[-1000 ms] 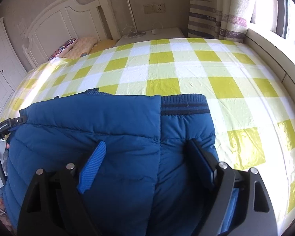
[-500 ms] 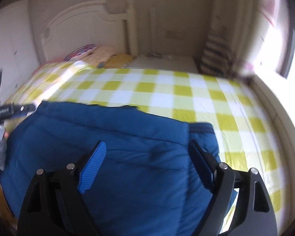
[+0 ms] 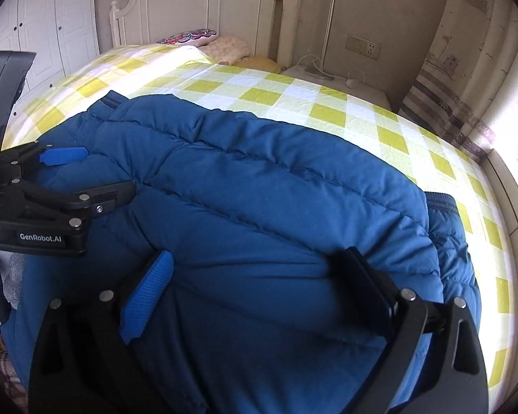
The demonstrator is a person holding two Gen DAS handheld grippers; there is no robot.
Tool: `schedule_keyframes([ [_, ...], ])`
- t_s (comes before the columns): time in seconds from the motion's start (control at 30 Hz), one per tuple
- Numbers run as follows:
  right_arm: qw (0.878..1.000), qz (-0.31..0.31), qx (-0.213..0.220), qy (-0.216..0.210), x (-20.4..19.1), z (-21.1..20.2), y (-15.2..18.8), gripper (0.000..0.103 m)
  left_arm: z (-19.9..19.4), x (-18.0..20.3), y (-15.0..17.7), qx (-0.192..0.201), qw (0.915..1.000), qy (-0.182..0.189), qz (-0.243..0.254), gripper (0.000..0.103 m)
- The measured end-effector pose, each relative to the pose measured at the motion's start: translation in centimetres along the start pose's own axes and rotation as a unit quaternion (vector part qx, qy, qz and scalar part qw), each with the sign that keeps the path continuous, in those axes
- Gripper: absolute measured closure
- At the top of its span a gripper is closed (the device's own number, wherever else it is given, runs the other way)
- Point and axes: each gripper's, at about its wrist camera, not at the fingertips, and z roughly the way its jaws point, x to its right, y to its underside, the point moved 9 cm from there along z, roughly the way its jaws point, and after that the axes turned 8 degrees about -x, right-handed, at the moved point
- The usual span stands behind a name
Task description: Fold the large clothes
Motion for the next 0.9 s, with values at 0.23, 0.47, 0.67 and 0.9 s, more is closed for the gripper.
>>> schedule_keyframes([
  [0.23, 1.0, 0.029, 0.008, 0.0, 2.6, -2.2, 0.5, 0.006, -1.6, -1.7, -0.2, 0.004, 0.9989, 0.036, -0.031, 0.004],
  [0.47, 0.991, 0.135, 0.008, 0.01, 11.5, -4.2, 4.6, 0.006, -3.6, -10.7, 2.8, 0.007, 0.9952, -0.002, -0.098, 0.004],
  [0.67, 0.987, 0.155, 0.015, -0.03, 12.1, -3.0, 5.2, 0.004, -2.7, -10.6, 2.8, 0.005, 0.9961, 0.001, -0.088, 0.004],
  [0.9, 0.987, 0.159, 0.025, -0.011, 12.0, -4.1, 5.3, 0.004, -3.3, -11.3, 3.0, 0.013, 0.9924, 0.035, -0.117, 0.004],
])
